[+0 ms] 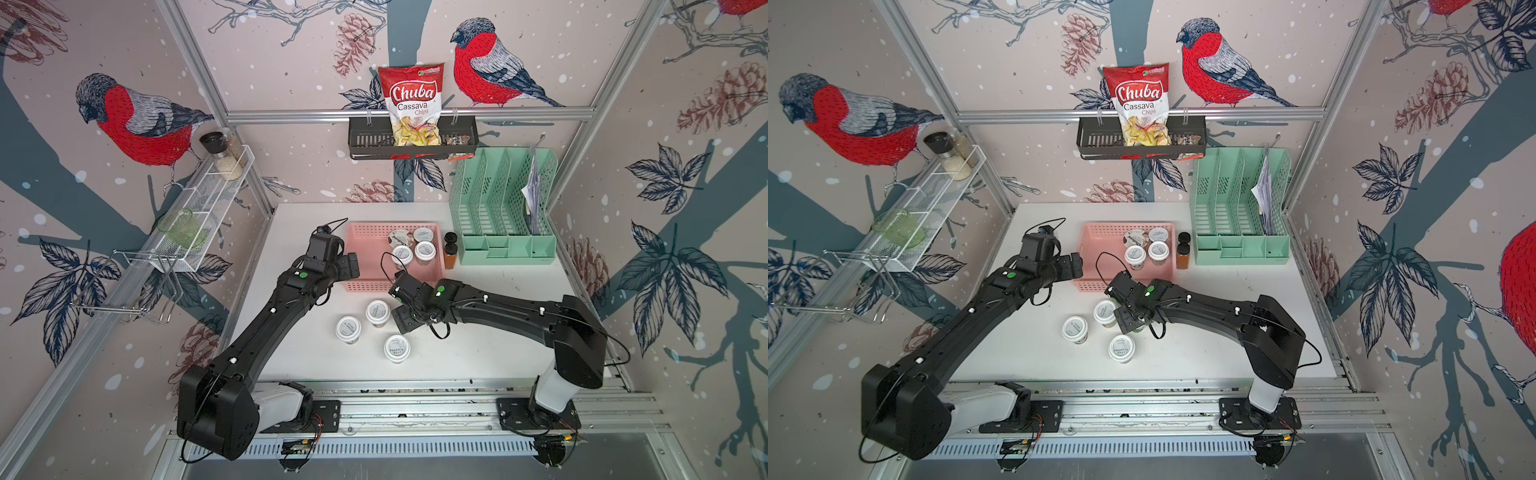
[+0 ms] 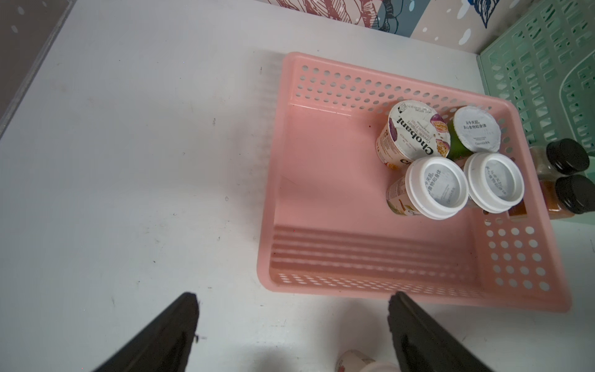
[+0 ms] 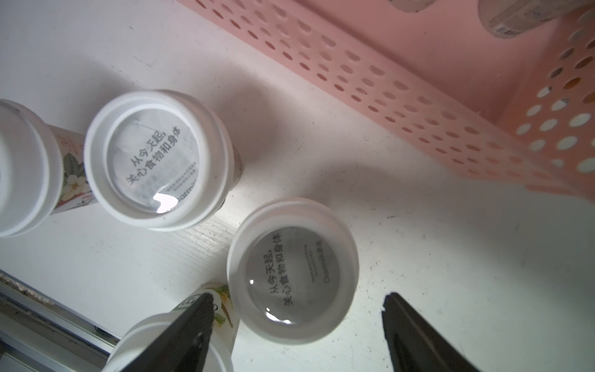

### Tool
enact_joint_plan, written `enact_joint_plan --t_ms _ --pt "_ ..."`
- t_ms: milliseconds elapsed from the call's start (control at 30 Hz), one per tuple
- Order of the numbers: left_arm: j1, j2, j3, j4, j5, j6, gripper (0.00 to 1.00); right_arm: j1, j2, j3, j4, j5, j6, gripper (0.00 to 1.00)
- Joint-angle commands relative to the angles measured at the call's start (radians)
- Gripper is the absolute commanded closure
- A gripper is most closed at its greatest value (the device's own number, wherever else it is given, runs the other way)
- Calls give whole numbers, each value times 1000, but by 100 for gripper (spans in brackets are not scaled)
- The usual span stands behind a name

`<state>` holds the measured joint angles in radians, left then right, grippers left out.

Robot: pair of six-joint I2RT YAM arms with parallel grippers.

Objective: Put the yogurt in the basket
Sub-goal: Pick up the yogurt from the center of the board.

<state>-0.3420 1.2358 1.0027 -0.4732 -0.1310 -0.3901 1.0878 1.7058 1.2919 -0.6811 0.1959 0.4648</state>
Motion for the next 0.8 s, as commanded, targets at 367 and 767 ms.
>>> enact_joint_plan --t_ms 367,767 --pt "-272 55 83 -309 99 -128 6 -179 -261 -207 123 21 -69 15" --pt "-393 256 184 -422 81 -121 13 -301 -393 -358 221 -29 -115 16"
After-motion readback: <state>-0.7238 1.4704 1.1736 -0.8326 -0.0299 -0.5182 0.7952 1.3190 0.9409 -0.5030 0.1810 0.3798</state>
